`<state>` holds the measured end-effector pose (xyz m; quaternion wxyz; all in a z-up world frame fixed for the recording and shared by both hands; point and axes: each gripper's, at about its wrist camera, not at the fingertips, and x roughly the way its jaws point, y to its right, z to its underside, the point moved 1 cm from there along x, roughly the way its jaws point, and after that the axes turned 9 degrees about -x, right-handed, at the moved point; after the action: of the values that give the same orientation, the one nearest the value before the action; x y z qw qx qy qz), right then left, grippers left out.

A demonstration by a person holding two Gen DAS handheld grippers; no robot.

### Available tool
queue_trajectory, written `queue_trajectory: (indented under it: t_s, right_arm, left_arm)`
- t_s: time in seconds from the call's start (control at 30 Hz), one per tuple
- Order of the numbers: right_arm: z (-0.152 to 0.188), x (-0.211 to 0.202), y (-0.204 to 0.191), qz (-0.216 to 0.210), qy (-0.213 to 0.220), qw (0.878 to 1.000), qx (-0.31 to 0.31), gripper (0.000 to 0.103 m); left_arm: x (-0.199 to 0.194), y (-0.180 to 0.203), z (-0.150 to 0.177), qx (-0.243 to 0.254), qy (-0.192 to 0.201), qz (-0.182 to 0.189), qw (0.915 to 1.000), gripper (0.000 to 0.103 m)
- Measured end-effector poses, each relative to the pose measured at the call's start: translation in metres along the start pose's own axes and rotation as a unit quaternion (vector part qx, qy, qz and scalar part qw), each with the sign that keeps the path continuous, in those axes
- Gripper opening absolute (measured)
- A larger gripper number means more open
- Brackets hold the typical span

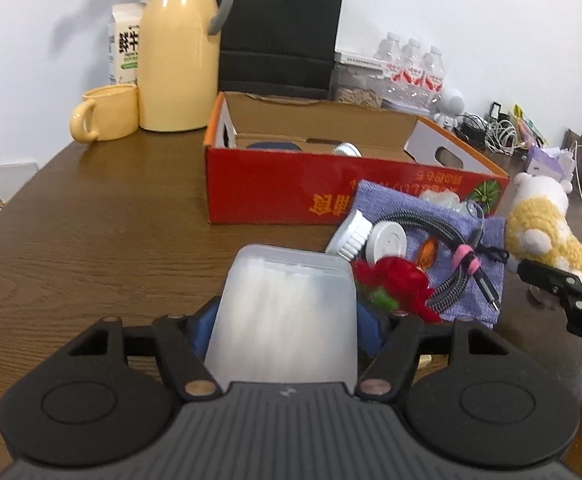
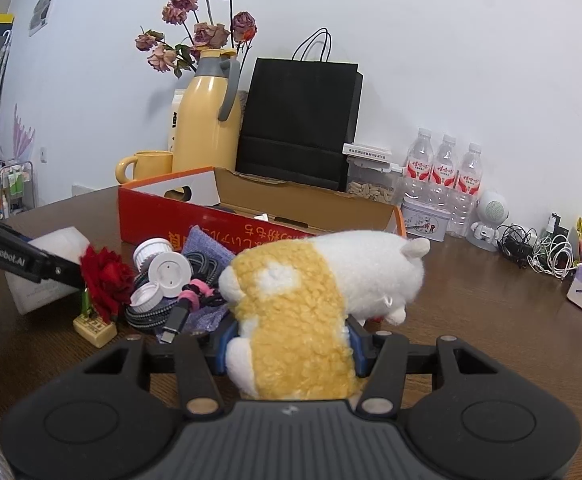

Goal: Organize objects
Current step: 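Grasp the white translucent container with the left tool while the right tool lifts the plush toy toward the box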

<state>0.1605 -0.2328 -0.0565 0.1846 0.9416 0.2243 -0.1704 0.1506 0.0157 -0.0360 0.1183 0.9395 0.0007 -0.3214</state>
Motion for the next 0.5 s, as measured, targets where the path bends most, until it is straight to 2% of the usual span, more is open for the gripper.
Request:
queue_trajectory:
  t_s: [0.23, 0.5]
  right_arm:
    - [-0.005, -0.004, -0.002, -0.002, 0.02, 1.0, -0.002, 0.051]
    - [-0.049, 0.003, 0.0, -0.003, 0.065, 0.998, -0.012, 0.051]
  left_arm:
    - [-0.016, 0.001, -0.018, 0.002, 0.032, -0.004, 0.9995, 0.068]
    - [-0.017, 0.018, -0.061, 0.009, 0.078, -0.002, 0.9969, 0.068]
